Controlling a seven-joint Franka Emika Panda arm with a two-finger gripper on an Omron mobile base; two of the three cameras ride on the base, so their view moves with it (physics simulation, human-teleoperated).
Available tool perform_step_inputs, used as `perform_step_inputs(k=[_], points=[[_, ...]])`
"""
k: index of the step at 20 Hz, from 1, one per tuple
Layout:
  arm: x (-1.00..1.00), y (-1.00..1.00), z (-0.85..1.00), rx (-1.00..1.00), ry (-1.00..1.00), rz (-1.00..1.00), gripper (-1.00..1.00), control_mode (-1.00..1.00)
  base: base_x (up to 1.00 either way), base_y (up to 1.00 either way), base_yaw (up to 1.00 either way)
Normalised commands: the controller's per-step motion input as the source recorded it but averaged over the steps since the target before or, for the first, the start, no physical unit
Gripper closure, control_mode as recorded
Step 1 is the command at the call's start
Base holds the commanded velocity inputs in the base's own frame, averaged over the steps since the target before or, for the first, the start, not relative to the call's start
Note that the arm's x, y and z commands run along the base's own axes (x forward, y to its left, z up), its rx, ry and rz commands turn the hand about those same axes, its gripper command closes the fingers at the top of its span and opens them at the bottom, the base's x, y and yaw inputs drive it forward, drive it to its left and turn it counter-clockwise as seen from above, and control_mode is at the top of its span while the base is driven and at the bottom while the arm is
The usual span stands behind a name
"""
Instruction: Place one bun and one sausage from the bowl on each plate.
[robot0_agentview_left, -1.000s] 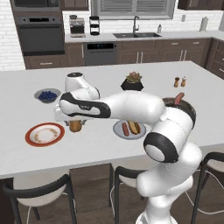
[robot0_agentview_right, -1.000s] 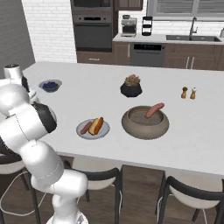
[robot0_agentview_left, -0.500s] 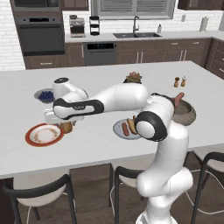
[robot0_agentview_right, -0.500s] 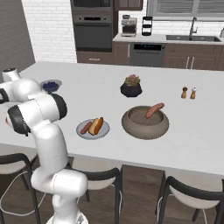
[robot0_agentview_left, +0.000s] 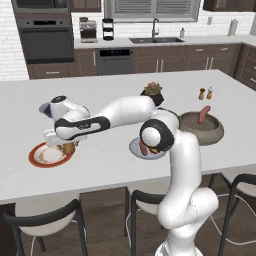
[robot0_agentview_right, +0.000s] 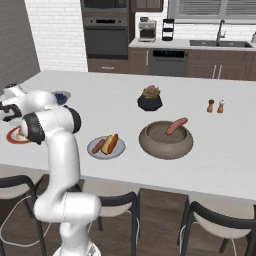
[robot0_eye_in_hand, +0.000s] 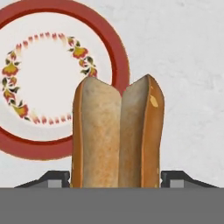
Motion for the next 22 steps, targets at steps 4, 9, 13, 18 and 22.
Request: perform_step_inputs(k=[4,9,13,18,22], points=[[0.24,0.18,-0.39,0.00,0.00,0.00,1.00,-1.00,0.00,0.00,0.00],[0.35,0.00,-0.21,0.00,0.00,0.00,1.00,-1.00,0.00,0.00,0.00],[0.16,0.02,-0.40,0.00,0.00,0.00,1.00,-1.00,0.00,0.00,0.00],[0.00,0.07,-0.16,0.00,0.00,0.00,1.00,-1.00,0.00,0.00,0.00],[0.12,0.00,-0.02,0.00,0.00,0.00,1.00,-1.00,0.00,0.00,0.00]])
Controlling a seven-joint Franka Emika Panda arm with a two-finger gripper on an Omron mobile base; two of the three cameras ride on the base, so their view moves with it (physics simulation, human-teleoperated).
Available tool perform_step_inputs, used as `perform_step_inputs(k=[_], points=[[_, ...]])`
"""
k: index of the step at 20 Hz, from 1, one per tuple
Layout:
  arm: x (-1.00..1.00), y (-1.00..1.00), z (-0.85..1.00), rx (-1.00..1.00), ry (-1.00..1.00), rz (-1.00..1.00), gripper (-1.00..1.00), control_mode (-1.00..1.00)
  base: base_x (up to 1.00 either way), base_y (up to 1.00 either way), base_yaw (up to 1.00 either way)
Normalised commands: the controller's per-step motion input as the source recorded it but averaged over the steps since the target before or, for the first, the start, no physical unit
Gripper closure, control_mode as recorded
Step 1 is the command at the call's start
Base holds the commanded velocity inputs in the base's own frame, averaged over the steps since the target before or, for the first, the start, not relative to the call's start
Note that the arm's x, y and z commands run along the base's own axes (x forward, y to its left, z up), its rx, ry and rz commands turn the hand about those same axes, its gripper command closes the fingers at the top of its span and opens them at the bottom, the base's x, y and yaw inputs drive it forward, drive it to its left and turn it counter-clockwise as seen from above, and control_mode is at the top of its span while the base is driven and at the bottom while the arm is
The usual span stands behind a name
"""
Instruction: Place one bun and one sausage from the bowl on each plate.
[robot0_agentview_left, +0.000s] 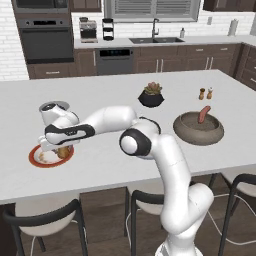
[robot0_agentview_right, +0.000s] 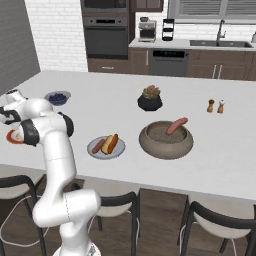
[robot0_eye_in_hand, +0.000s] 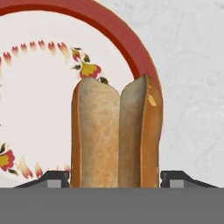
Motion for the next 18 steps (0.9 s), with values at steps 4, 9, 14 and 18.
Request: perform_step_inputs(k=[4,9,14,18], points=[[0.02,0.00,-0.02,0.00,0.00,0.00,1.00,-1.00,0.00,0.00,0.00],[0.00,0.00,0.00,0.00,0.00,0.00,-1.00,-1.00,0.00,0.00,0.00],[0.00,0.00,0.00,0.00,0.00,0.00,-1.00,-1.00,0.00,0.00,0.00],[0.00,0.00,0.00,0.00,0.00,0.00,-1.00,-1.00,0.00,0.00,0.00]])
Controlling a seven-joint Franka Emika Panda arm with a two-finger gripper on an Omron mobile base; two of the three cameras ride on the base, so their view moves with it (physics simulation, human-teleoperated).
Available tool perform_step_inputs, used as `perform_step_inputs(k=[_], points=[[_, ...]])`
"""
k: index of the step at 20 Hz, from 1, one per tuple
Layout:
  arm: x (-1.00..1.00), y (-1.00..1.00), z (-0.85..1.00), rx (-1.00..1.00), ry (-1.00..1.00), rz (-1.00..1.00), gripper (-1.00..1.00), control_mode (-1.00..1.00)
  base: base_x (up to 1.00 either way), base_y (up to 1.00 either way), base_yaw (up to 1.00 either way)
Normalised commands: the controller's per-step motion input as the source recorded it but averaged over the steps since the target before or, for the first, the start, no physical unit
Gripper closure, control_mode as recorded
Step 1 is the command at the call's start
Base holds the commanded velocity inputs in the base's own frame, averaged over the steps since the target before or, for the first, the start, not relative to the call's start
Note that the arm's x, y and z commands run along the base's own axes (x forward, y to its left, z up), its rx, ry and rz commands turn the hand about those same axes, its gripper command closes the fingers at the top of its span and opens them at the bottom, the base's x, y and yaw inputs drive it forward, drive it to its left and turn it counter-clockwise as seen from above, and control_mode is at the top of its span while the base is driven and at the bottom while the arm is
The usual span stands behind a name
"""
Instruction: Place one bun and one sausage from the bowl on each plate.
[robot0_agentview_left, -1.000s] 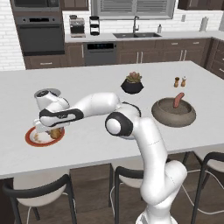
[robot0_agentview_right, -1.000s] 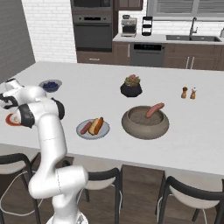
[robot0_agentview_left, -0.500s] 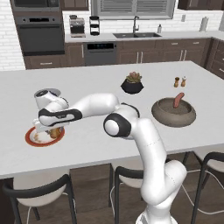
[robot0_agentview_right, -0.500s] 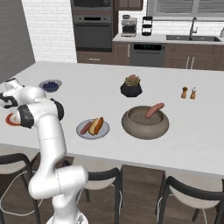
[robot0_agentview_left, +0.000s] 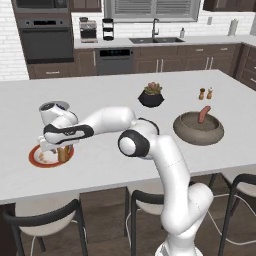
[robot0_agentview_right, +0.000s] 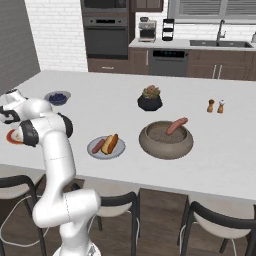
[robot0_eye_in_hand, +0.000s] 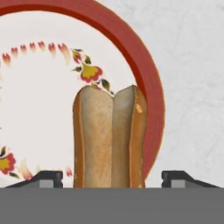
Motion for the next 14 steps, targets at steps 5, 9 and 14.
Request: perform_step_inputs(k=[5,9,14], points=[[0.00,-0.01,0.03,0.00,-0.01,0.00,-1.00,-1.00,0.00,0.00,0.00],[-0.17,-0.16,0.40,0.00,-0.05,-0.01,-1.00,-1.00,0.00,0.00,0.00],[-0.44,-0.73,0.37,0.00,-0.02,-0.01,-1.00,-1.00,0.00,0.00,0.00]])
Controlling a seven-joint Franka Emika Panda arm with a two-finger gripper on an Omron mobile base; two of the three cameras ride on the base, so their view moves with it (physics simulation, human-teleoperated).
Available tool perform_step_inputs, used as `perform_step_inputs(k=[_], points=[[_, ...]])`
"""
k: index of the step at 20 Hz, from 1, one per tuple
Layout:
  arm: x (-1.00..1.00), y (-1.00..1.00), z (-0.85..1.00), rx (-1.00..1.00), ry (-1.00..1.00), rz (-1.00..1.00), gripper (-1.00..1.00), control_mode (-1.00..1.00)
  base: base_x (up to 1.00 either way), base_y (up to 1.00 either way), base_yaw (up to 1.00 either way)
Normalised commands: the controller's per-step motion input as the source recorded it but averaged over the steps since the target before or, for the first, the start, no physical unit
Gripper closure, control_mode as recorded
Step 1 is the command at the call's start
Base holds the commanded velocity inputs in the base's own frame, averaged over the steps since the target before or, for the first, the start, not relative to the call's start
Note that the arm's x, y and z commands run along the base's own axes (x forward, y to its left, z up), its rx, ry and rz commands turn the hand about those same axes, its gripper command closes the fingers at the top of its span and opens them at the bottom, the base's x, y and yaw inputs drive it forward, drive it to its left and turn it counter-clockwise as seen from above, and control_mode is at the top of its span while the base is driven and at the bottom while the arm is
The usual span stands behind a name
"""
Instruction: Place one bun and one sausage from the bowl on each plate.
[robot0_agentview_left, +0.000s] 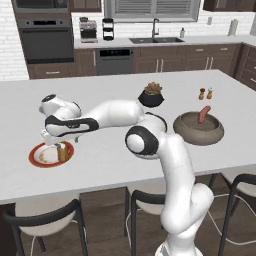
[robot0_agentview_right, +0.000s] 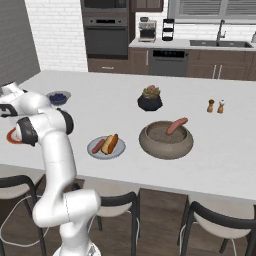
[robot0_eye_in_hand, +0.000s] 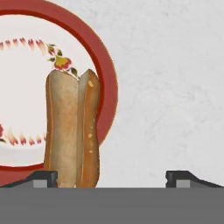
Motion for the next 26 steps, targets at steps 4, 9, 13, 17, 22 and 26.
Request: perform_step_inputs(k=[4,9,13,17,22,26], points=[[-0.41,-0.92,0.27,0.00,-0.02,-0.05,-1.00,-1.00,0.00,0.00,0.00],[-0.55,-0.82,0.12,0.00,-0.07,-0.09,-1.00,-1.00,0.00,0.00,0.00],[-0.37,-0.76,0.12,0.00,-0.01,-0.11,-1.00,-1.00,0.00,0.00,0.00],[-0.19,-0.76,0.07,0.00,0.00,-0.14,-1.00,-1.00,0.00,0.00,0.00],[0.00,-0.67,0.10,0.00,0.00,-0.14,-1.00,-1.00,0.00,0.00,0.00],[-0.01,-0.72,0.02,0.00,0.00,-0.12,-1.00,-1.00,0.00,0.00,0.00]])
